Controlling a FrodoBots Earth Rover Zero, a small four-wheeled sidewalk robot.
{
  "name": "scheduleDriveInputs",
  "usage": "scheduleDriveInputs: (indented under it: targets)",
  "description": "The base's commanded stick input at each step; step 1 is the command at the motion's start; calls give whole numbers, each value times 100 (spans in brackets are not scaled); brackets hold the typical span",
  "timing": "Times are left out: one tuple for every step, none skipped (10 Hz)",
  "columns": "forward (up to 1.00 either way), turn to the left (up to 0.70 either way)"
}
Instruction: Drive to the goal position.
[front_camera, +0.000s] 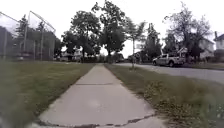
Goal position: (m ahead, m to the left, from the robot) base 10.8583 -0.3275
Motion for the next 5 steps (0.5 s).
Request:
scheduleDriveInputs:
  targets:
    - [70,9]
    - [70,0]
    - [70,0]
    - [70,0]
    - [70,0]
